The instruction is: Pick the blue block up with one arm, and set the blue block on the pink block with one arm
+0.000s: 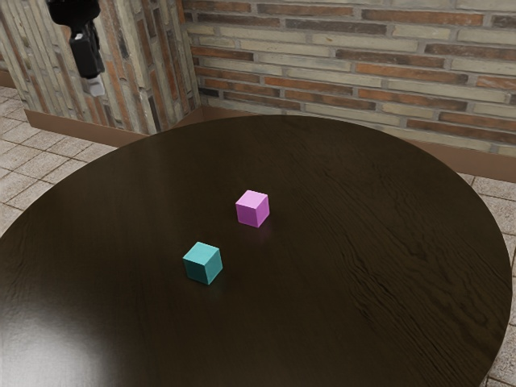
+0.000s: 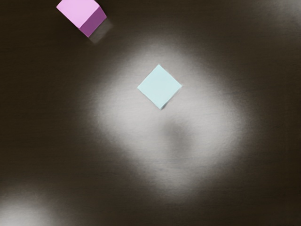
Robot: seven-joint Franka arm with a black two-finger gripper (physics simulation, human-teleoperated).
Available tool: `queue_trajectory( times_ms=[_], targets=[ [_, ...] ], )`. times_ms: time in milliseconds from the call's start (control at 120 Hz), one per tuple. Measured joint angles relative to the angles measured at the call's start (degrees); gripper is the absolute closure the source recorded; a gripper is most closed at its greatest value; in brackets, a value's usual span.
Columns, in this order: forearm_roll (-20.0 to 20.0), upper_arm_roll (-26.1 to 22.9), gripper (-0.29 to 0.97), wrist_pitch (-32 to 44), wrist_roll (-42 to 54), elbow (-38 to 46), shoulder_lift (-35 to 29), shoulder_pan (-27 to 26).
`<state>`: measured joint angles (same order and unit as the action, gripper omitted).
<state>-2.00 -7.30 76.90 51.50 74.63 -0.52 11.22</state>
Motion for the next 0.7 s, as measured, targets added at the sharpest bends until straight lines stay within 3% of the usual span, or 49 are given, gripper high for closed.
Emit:
queue_trajectory(
  times_ms=[233,342,425,550,700],
  targets=[
    [0.3,-0.3,0.0,-0.7,-0.3,2.0,3.3,-3.4],
    [0.3,-0.7,0.0,5.9,2.5,27.8,-12.8,-2.0],
    [0.4,-1.8,0.0,11.4,5.6,38.5,-19.3,-1.3],
    [0.4,-3.3,0.0,16.8,9.0,46.3,-22.2,-1.0],
    [2.2,-3.6,0.0,28.6,14.4,53.1,-20.9,-3.0]
  ],
)
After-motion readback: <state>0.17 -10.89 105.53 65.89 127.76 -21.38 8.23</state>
